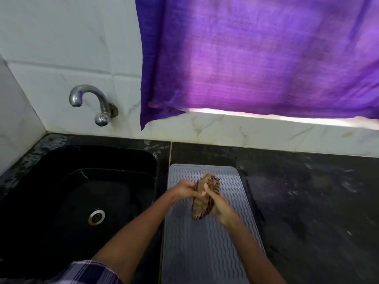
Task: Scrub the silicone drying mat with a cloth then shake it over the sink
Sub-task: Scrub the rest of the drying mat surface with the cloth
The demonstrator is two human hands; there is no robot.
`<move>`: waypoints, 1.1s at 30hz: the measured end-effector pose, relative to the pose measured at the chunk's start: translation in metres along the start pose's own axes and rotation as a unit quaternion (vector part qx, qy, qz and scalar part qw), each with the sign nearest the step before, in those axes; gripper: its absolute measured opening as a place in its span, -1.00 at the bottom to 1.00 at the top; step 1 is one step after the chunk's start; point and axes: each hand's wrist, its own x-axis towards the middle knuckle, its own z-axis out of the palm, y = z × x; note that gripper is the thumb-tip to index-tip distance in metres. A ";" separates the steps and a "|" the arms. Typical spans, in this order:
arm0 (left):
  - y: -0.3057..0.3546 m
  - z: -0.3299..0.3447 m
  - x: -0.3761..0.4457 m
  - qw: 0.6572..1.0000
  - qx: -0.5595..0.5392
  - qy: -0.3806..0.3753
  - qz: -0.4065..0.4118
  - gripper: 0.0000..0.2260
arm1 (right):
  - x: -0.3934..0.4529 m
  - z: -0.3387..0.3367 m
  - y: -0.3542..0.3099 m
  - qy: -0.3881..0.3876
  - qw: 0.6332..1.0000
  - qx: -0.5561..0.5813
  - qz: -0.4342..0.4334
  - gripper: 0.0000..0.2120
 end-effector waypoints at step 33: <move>-0.011 -0.084 0.076 0.770 0.632 0.059 -0.065 -0.05 | 0.145 0.053 -0.075 0.013 0.616 -0.787 -0.038 -0.67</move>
